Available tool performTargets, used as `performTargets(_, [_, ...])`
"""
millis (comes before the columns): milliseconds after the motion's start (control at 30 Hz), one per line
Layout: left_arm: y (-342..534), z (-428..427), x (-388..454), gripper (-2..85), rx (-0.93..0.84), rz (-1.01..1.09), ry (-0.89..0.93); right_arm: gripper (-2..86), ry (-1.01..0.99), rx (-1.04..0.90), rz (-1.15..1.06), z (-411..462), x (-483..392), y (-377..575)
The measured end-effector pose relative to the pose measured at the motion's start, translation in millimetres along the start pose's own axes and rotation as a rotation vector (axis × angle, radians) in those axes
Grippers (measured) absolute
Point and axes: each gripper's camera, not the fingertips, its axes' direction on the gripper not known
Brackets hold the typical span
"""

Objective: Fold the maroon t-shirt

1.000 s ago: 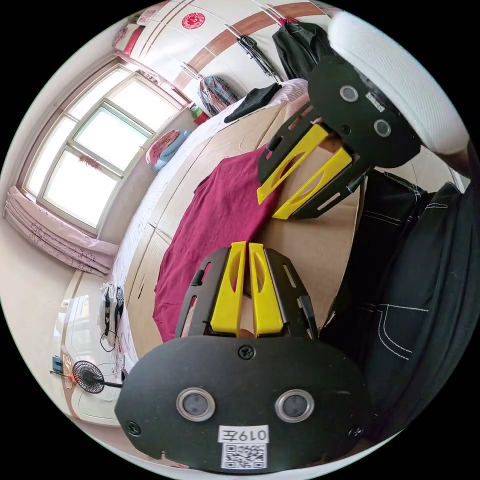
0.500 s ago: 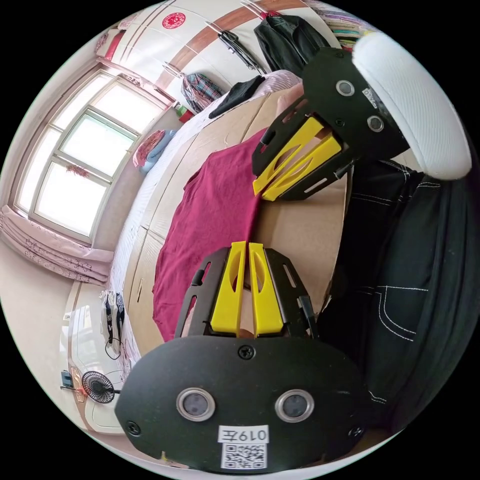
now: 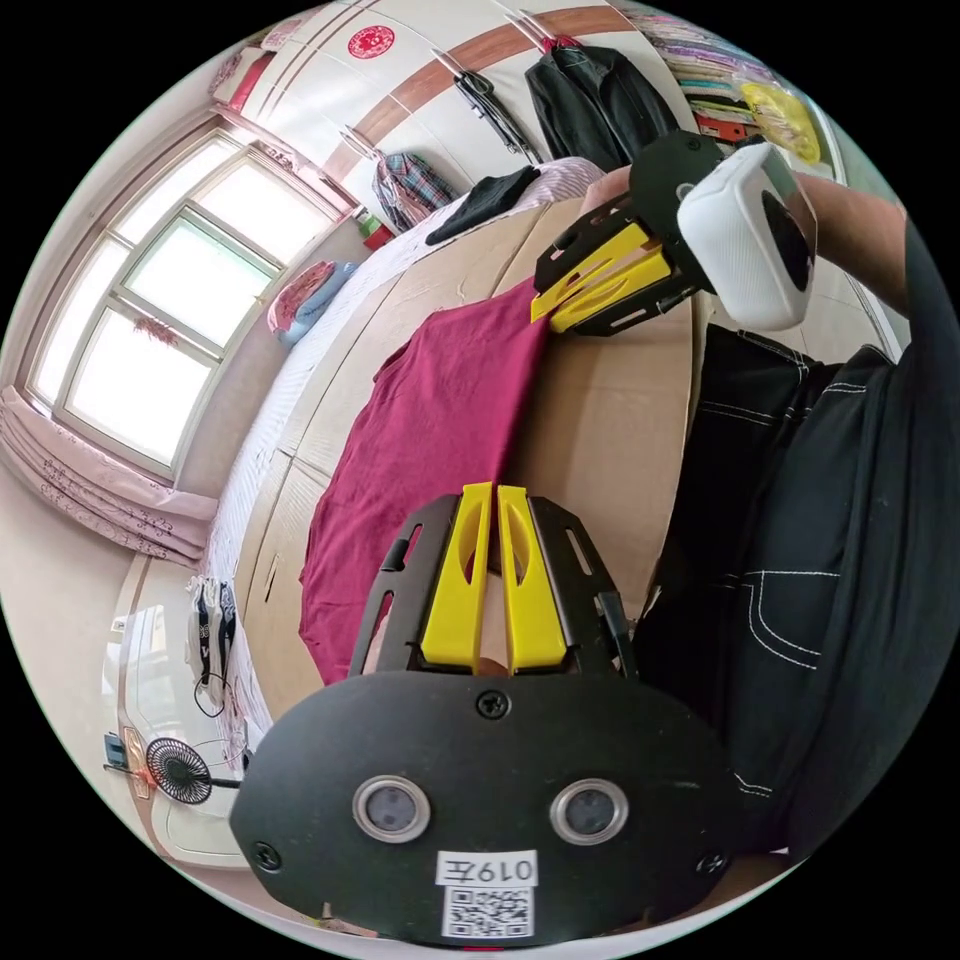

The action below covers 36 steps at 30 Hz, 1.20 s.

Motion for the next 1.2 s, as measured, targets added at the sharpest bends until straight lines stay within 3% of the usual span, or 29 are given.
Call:
performTargets(167, [4.4,12.5,9.5,0.7,-0.042,0.04,-0.022,0.3,-0.005,-0.019,-0.026,-4.9,-4.6,5.6])
performTargets(367, [22.5,4.3,10.4,0.6,-0.005,0.045,-0.002,7.7,-0.029,-0.02,0.0,-17.8,-3.8,11.5])
performTargets(533, [48.3,-11.6,10.5,0.7,0.036,0.035,0.056,8.4,-0.015,0.021,-0.085,-40.2,-11.6,34.7])
performTargets(767, [107.3,-26.4,-25.1,1.4,-0.049,-0.171,-0.061,8.3,-0.209,0.063,0.221,-56.1,33.8,44.6])
performTargets(967, [145.1,-10.5,-15.4,4.0,-0.223,-0.024,-0.211,8.1,-0.207,0.074,0.313,-56.8,24.7,42.8])
performTargets(1200, [159.8,13.0,-22.5,5.3,-0.296,0.054,-0.235,7.6,-0.245,0.009,0.519,-58.3,46.4,44.4])
